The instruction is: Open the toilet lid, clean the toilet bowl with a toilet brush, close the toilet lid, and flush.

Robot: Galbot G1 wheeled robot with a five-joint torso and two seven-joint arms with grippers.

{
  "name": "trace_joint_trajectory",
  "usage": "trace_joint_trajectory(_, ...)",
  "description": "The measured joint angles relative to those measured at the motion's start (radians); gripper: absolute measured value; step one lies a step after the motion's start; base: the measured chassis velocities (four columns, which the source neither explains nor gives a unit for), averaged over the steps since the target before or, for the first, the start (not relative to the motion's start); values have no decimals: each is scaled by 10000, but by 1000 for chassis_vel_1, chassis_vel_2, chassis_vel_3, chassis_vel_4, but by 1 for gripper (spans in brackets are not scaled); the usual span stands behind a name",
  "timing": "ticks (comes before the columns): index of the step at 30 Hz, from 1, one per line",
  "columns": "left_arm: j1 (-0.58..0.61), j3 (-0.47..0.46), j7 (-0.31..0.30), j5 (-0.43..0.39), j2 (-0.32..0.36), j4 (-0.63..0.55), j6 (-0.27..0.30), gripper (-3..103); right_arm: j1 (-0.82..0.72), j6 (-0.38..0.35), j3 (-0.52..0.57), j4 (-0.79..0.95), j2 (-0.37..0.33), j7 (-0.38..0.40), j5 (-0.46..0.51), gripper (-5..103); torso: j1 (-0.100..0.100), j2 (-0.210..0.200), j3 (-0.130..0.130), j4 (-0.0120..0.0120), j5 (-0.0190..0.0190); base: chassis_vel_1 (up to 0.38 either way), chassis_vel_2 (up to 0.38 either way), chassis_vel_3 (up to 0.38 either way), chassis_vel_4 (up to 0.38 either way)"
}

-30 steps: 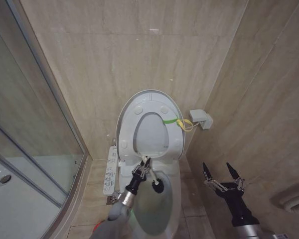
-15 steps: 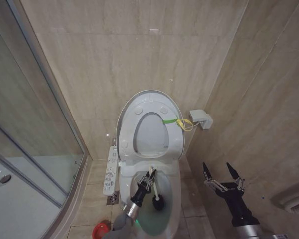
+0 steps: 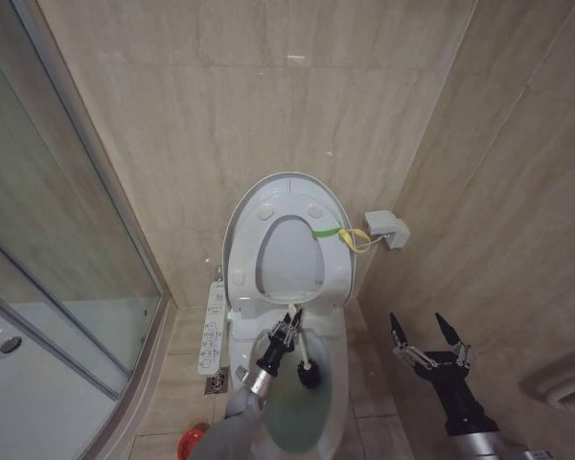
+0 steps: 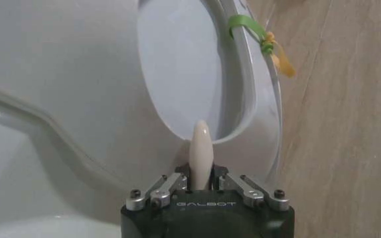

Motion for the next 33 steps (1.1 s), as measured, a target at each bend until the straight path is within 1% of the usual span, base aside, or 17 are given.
trace_joint_trajectory(7, 274, 39, 106, 45, -214, 80, -4, 21, 0, 0, -1, 0, 0, -5, 0, 100, -1, 1, -4, 0, 1, 0, 0, 0, 0)
trace_joint_trajectory(10, 667, -76, 112, 279, -251, -186, -10, 21, 0, 0, 0, 0, 0, -3, 0, 100, -3, 6, -8, -2, 4, 0, 0, 0, 0)
trace_joint_trajectory(16, 1073, -180, 95, 429, -192, -548, -15, 21, 0, 0, 0, 0, 0, 0, 0, 100, -3, 8, -9, -4, 2, 0, 0, 0, 0)
trace_joint_trajectory(19, 1327, -213, -20, 485, 19, -943, -15, 21, 0, 0, 0, 0, 0, -1, 0, 100, -3, 4, -4, -3, -3, 0, 0, 0, 0)
trace_joint_trajectory(22, 1561, -233, -253, 697, 380, -1481, 1, 21, 0, 0, 0, 0, -1, -2, 0, 100, 4, -8, 7, 6, -9, 0, 0, 0, 0)
trace_joint_trajectory(23, 1561, -233, -253, 697, 380, -1481, 1, 21, 0, 0, 0, 0, -1, -2, 0, 100, 4, -8, 7, 6, -9, 0, 0, 0, 0)
trace_joint_trajectory(25, 1644, -208, -377, 829, 583, -1849, 35, 21, 0, 0, 0, 0, 0, -1, 0, 100, 3, -7, 3, -1, -9, 0, 0, 0, 0)
trace_joint_trajectory(27, 1876, -103, -543, 1049, 850, -2283, 127, 21, 0, 0, 0, 0, 0, 0, 0, 100, 3, -7, 3, 0, -5, 0, 0, 0, 0)
trace_joint_trajectory(33, 2363, -52, -705, 1384, 1107, -2757, 157, 21, 0, 0, 0, 0, 0, 0, 0, 100, 1, -3, -1, 1, -3, 0, 0, 0, 0)
